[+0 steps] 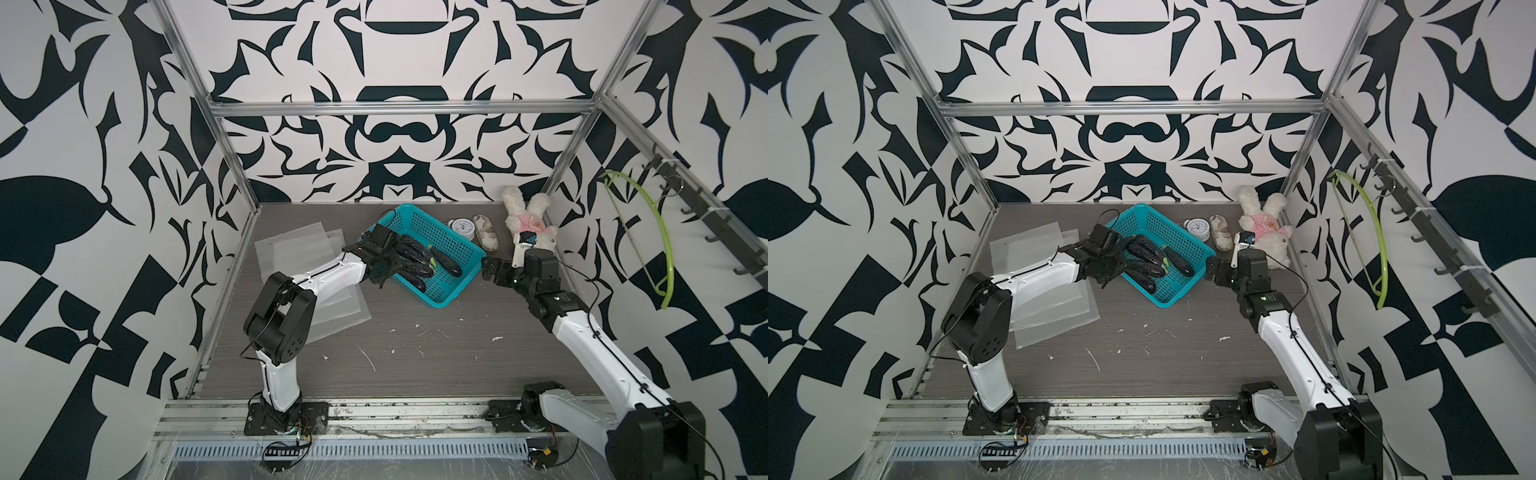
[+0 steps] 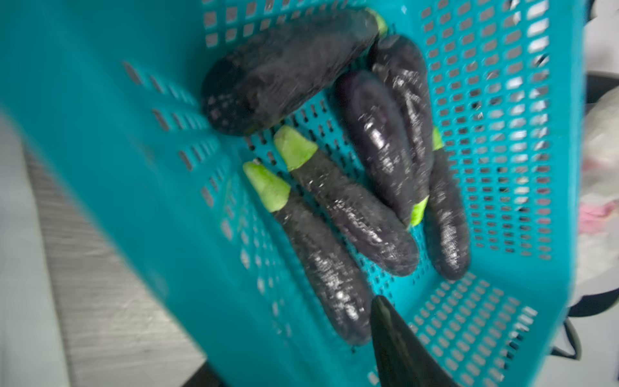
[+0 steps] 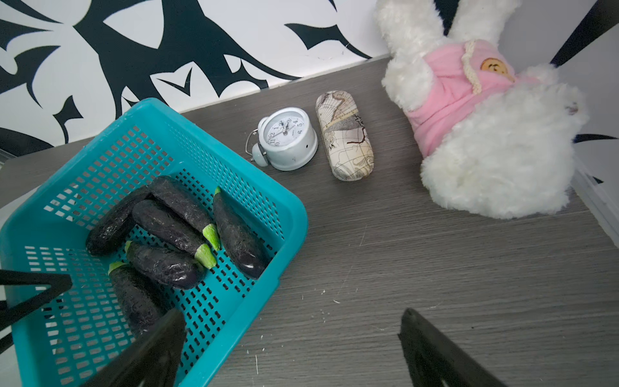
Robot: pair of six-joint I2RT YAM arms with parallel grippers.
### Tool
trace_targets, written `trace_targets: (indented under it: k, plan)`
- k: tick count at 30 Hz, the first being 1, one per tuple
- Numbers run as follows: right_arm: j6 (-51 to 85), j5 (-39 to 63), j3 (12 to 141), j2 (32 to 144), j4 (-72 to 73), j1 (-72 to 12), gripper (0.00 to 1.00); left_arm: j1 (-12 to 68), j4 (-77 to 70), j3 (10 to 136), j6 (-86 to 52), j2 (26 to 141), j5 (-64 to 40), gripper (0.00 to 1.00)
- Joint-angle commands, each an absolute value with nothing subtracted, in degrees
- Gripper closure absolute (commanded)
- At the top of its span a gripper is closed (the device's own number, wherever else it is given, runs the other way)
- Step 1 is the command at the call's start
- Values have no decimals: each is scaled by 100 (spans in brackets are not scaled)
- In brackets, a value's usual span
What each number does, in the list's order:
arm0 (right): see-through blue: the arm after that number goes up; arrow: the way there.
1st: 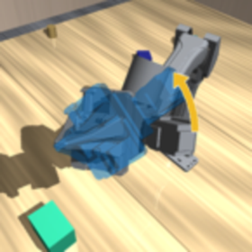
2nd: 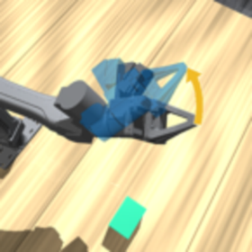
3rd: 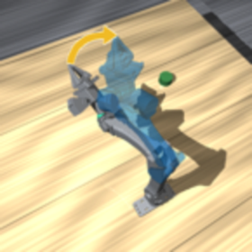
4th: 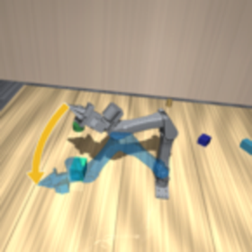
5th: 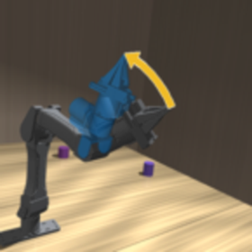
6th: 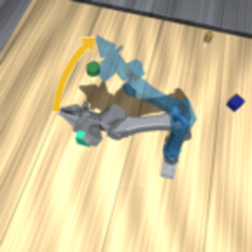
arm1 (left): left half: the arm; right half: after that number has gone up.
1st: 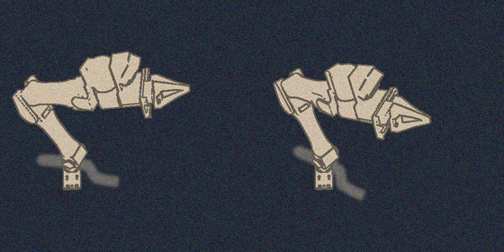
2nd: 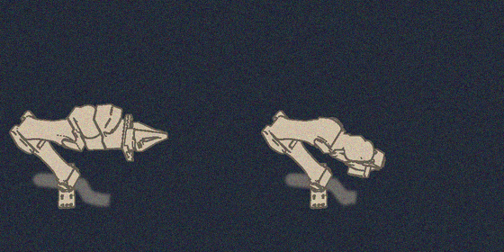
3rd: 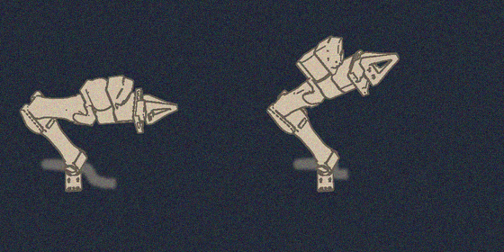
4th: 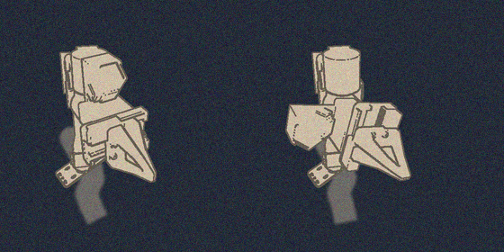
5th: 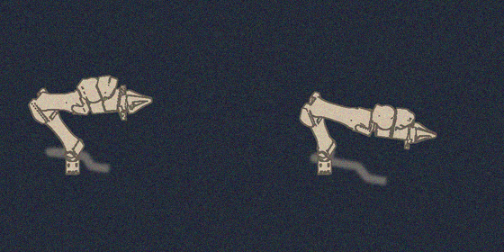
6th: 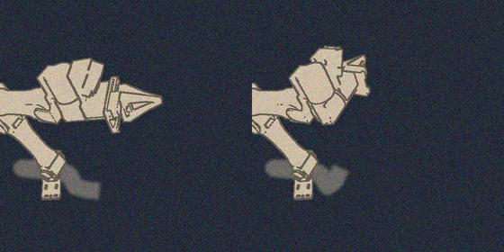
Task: Place the eggplant in a zip-top bag and seal the zipper
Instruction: Adjust the basket at the center of the board.
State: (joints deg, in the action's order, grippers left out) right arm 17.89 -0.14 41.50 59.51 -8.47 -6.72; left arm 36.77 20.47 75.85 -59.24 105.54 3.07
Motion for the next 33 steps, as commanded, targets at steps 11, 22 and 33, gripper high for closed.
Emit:
trace_targets:
  k: [11, 22, 33]
  plan:
    - [1890, -331, 4047, 5819, -502, -655, 0, 3659, 3557, 8165, -4316, 10377, 277, 78]
    - [1934, -171, 4067, 5862, -498, -654, 0, 3483, 3617, 8193, -3840, 10487, -46, 83]
    - [1916, 80, 4290, 5987, -708, -652, 0, 3463, 3130, 8436, -3882, 10853, -316, 80]
